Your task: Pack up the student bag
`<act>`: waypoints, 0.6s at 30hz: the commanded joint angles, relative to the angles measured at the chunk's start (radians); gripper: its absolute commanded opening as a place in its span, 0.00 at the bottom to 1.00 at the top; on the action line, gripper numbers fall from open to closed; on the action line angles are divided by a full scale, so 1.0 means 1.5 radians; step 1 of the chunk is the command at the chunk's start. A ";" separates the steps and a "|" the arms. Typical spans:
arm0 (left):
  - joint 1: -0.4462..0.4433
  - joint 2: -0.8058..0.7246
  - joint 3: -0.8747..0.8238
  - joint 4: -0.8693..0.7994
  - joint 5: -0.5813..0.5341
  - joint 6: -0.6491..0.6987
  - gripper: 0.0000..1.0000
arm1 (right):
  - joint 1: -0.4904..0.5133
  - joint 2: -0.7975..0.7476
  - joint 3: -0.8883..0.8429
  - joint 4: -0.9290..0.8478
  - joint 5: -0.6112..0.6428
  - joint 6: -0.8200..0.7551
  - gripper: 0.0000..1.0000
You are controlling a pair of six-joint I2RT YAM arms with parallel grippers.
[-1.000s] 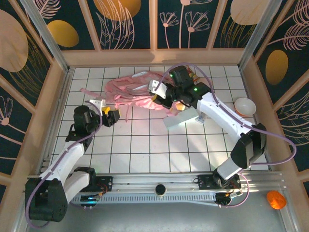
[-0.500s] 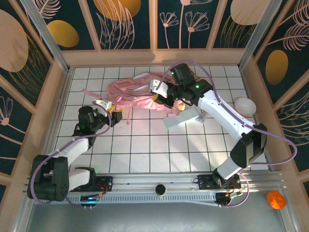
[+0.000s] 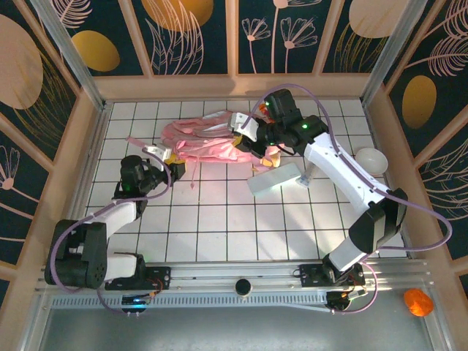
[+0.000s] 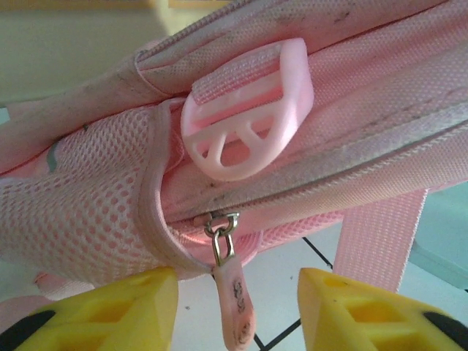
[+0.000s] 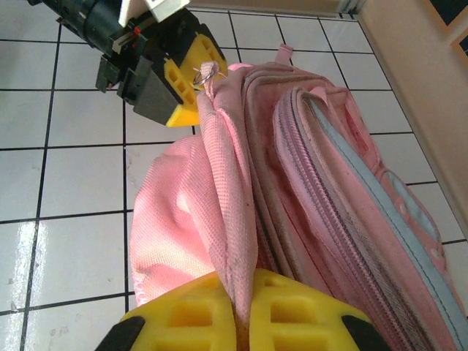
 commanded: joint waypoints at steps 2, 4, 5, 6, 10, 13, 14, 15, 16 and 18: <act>0.003 0.017 0.027 0.044 0.038 -0.007 0.43 | -0.003 -0.021 0.049 0.057 -0.059 0.009 0.00; 0.003 0.025 0.033 0.043 0.037 -0.005 0.42 | -0.003 -0.023 0.052 0.059 -0.066 0.013 0.00; 0.003 0.028 0.037 0.041 0.036 -0.005 0.41 | -0.003 -0.024 0.053 0.060 -0.068 0.014 0.00; 0.003 0.034 0.043 0.035 0.036 -0.003 0.37 | -0.003 -0.023 0.053 0.063 -0.070 0.016 0.00; 0.002 0.033 0.048 0.020 0.047 0.003 0.14 | -0.004 -0.022 0.051 0.074 -0.054 0.030 0.00; 0.001 0.012 0.043 0.001 0.063 0.006 0.00 | -0.003 -0.019 0.040 0.089 -0.037 0.049 0.00; 0.001 0.004 0.041 -0.007 0.068 0.005 0.00 | -0.004 -0.019 0.035 0.099 -0.034 0.056 0.00; 0.001 -0.004 0.039 -0.015 0.075 0.005 0.00 | -0.003 -0.020 0.027 0.109 -0.033 0.063 0.00; 0.001 -0.012 0.036 -0.021 0.084 0.004 0.00 | -0.003 -0.021 0.020 0.121 -0.032 0.074 0.00; 0.000 -0.028 0.031 -0.026 0.102 -0.006 0.00 | -0.003 -0.021 0.007 0.145 -0.026 0.095 0.00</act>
